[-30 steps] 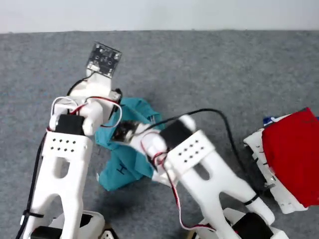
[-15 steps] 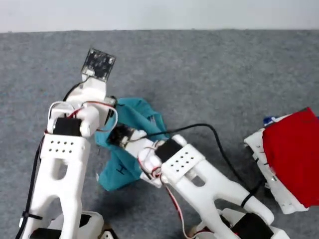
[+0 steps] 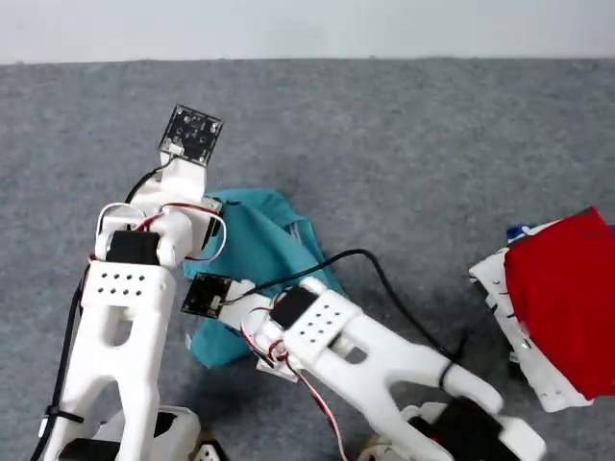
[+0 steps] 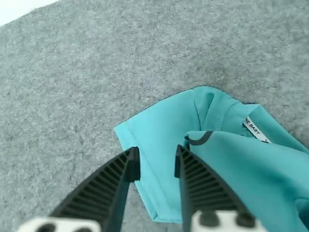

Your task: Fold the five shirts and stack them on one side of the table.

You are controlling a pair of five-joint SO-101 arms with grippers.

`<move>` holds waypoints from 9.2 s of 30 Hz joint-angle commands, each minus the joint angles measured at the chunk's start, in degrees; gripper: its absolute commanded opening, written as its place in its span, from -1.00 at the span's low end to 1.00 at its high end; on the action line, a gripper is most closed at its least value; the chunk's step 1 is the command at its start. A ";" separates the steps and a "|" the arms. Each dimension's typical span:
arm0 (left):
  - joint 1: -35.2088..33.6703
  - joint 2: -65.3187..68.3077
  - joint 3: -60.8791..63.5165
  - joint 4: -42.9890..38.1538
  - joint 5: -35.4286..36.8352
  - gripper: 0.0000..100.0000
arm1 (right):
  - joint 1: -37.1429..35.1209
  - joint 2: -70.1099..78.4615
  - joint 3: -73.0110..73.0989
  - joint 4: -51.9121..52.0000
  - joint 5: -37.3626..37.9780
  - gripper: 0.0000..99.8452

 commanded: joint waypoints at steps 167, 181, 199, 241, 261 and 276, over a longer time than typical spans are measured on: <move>24.62 26.81 -52.70 49.58 -8.09 -0.97 | 64.31 -24.84 -22.07 12.70 3.25 -0.98; 3.87 18.02 -57.10 22.15 -7.91 -0.97 | 63.96 -25.63 -21.89 -12.26 -6.59 -0.98; -1.67 42.37 -65.71 -21.27 -8.35 -0.97 | 59.74 14.20 -60.57 -24.92 -6.24 -0.98; 4.57 37.36 -109.41 49.76 -7.91 -0.97 | 64.48 7.16 -103.30 40.48 2.02 -0.98; 6.33 -17.32 -47.43 49.58 -17.14 -0.97 | 64.48 -43.12 -49.85 40.40 2.11 -0.98; 6.59 -28.75 -28.09 49.05 -17.05 -0.97 | 53.23 -41.80 -29.19 37.58 1.93 -0.98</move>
